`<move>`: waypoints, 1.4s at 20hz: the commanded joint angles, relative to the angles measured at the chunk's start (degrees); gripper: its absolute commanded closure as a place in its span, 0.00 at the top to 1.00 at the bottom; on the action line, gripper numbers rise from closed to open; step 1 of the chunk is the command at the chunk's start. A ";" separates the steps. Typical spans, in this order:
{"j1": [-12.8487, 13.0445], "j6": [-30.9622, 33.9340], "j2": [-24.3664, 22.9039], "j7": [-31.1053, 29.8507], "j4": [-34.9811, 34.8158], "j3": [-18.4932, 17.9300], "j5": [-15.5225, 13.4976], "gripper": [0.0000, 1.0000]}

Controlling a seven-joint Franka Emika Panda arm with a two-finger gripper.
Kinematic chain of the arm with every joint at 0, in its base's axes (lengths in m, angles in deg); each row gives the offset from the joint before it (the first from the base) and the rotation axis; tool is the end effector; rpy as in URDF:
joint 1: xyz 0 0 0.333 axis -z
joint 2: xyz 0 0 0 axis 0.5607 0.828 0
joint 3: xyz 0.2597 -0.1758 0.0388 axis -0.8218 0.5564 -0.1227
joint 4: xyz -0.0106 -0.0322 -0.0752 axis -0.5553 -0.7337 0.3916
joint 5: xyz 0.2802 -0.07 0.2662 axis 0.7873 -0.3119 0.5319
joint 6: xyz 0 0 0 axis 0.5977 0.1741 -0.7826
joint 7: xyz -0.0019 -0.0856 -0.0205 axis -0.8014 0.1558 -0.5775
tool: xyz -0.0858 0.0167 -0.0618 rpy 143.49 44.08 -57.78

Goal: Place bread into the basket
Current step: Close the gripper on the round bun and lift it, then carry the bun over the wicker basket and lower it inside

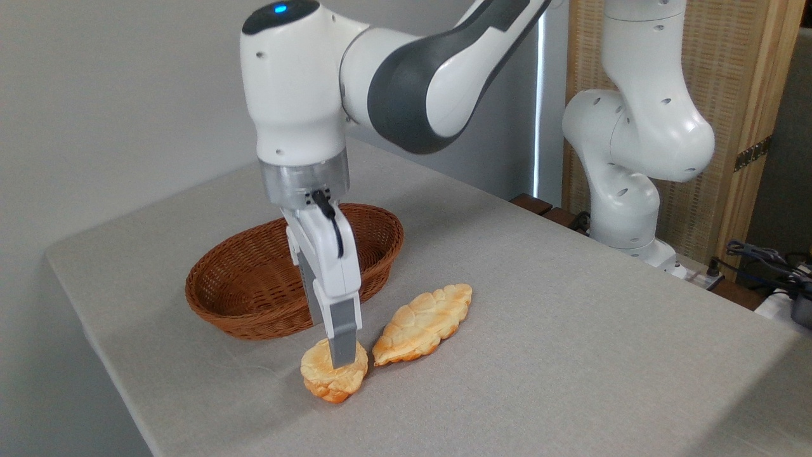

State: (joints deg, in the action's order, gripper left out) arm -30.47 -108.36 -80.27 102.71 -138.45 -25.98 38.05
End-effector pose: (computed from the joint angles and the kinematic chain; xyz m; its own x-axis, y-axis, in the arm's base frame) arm 0.5779 -0.0112 0.4672 0.4842 -0.8728 0.0610 -0.8718 -0.4872 -0.0503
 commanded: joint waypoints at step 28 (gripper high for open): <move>0.23 -4.27 4.09 3.95 5.42 0.80 -4.38 0.43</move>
State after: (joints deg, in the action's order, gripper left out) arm -30.32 -112.89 -74.89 106.83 -134.03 -25.77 35.93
